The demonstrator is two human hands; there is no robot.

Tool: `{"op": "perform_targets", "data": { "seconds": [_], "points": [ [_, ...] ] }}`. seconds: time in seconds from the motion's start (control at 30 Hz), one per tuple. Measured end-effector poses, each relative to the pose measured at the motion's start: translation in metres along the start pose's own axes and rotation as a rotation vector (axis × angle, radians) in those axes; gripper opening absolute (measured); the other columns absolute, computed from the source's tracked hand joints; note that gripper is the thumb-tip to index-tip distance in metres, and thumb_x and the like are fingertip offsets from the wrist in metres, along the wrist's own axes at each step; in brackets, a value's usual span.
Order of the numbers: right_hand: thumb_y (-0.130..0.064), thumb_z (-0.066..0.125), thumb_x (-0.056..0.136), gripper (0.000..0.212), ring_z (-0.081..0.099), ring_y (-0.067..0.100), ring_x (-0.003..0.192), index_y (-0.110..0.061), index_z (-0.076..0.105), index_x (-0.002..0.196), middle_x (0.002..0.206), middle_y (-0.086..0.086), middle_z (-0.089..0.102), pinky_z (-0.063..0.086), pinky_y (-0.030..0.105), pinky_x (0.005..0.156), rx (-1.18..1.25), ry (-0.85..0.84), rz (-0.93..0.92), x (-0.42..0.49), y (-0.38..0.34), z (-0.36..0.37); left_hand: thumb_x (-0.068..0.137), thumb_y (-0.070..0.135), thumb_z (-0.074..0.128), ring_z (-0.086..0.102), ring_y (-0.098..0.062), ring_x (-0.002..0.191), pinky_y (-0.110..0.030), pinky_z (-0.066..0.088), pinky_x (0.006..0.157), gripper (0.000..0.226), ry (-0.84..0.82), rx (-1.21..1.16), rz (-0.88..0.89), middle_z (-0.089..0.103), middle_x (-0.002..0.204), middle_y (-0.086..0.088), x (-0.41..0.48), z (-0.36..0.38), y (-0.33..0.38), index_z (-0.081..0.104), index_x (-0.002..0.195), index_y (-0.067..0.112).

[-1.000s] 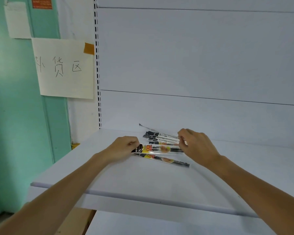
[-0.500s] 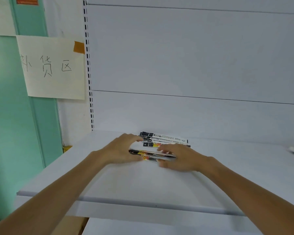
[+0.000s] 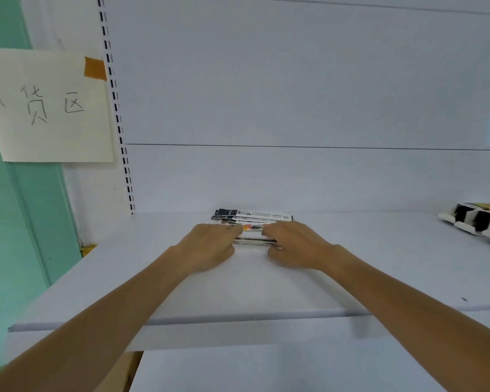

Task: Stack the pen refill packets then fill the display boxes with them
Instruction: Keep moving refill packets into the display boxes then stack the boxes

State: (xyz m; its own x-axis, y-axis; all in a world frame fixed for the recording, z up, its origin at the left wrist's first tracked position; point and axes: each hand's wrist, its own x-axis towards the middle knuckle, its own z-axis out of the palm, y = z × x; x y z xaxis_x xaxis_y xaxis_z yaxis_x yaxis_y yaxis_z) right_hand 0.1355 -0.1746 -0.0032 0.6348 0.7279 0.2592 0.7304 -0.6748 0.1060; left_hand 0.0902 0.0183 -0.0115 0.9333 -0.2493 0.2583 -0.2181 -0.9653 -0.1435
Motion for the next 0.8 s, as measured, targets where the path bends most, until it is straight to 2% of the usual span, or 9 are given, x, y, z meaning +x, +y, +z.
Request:
{"op": "perform_targets", "data": {
  "seconds": [0.1,0.17,0.3,0.4,0.47,0.53,0.63,0.73,0.8],
  "points": [
    [-0.017,0.042,0.090,0.024,0.053,0.028,0.104,-0.010,0.049,0.112,0.115,0.007,0.056,0.032,0.030,0.071,-0.051,0.050,0.005,-0.004,-0.002,-0.005,0.087,0.030,0.049,0.053,-0.024,0.099,-0.029,0.036,0.073,0.051,-0.080,-0.142,-0.112,0.056,0.113,-0.002,0.001,-0.012,0.002,0.032,0.134,0.040],
    [-0.022,0.046,0.089,0.029,0.054,0.027,0.103,-0.014,0.048,0.116,0.117,0.004,0.058,0.037,0.031,0.073,-0.034,0.080,0.022,-0.007,-0.002,-0.007,0.085,0.036,0.054,0.054,-0.025,0.105,-0.028,0.035,0.075,0.057,-0.058,-0.147,-0.163,0.054,0.119,-0.003,0.004,-0.017,0.004,0.031,0.137,0.042],
    [-0.039,0.055,0.087,0.031,0.054,0.024,0.100,-0.019,0.052,0.111,0.109,0.002,0.062,0.033,0.028,0.070,-0.028,-0.010,0.116,-0.008,-0.001,-0.009,0.088,0.034,0.048,0.054,-0.025,0.105,-0.029,0.034,0.072,0.024,0.058,-0.044,-0.133,0.059,0.114,-0.002,0.006,-0.011,0.018,0.055,0.109,0.024],
    [-0.033,0.060,0.084,0.026,0.055,0.024,0.091,-0.013,0.060,0.101,0.100,0.005,0.062,0.037,0.029,0.067,0.120,-0.020,0.220,-0.013,0.004,-0.006,0.090,0.026,0.043,0.054,-0.025,0.105,-0.032,0.037,0.073,0.020,0.120,-0.025,-0.030,0.058,0.114,-0.003,0.009,-0.004,0.030,0.052,0.105,0.015],
    [-0.029,0.064,0.082,0.033,0.056,0.022,0.094,-0.016,0.060,0.112,0.104,0.002,0.063,0.043,0.030,0.076,0.265,0.025,0.258,-0.024,0.014,-0.007,0.092,0.023,0.040,0.054,-0.026,0.104,-0.034,0.036,0.072,0.019,0.146,-0.071,-0.001,0.058,0.114,-0.004,0.012,-0.003,0.036,0.048,0.106,0.014],
    [-0.031,0.064,0.085,0.054,0.050,0.018,0.113,-0.021,0.045,0.135,0.123,-0.002,0.056,0.038,0.029,0.093,0.249,0.079,0.329,-0.043,0.034,-0.010,0.092,0.024,0.038,0.055,-0.027,0.100,-0.033,0.034,0.069,0.018,0.139,-0.122,0.022,0.060,0.110,-0.005,0.021,-0.001,0.041,0.047,0.104,0.014],
    [-0.025,0.059,0.088,0.064,0.042,0.015,0.123,-0.024,0.028,0.144,0.134,-0.002,0.049,0.033,0.028,0.101,0.213,0.201,0.549,-0.080,0.075,-0.017,0.091,0.037,0.042,0.056,-0.027,0.097,-0.031,0.035,0.069,0.026,0.132,-0.211,0.005,0.063,0.104,-0.005,0.042,-0.002,0.057,0.051,0.101,0.015],
    [-0.018,0.055,0.087,0.063,0.042,0.019,0.123,-0.019,0.027,0.144,0.133,0.003,0.050,0.036,0.031,0.098,0.231,0.310,0.766,-0.122,0.115,-0.027,0.086,0.063,0.039,0.053,-0.023,0.083,-0.032,0.035,0.068,0.048,0.123,-0.291,0.005,0.058,0.086,0.002,0.063,-0.008,0.090,0.053,0.092,0.017],
    [-0.017,0.054,0.087,0.061,0.042,0.023,0.123,-0.015,0.029,0.142,0.132,0.007,0.051,0.038,0.033,0.094,0.219,0.358,0.873,-0.153,0.137,-0.038,0.087,0.066,0.032,0.051,-0.023,0.076,-0.032,0.034,0.064,0.051,0.142,-0.375,0.052,0.054,0.076,0.004,0.077,-0.013,0.120,0.051,0.083,0.018]
  ]
}}
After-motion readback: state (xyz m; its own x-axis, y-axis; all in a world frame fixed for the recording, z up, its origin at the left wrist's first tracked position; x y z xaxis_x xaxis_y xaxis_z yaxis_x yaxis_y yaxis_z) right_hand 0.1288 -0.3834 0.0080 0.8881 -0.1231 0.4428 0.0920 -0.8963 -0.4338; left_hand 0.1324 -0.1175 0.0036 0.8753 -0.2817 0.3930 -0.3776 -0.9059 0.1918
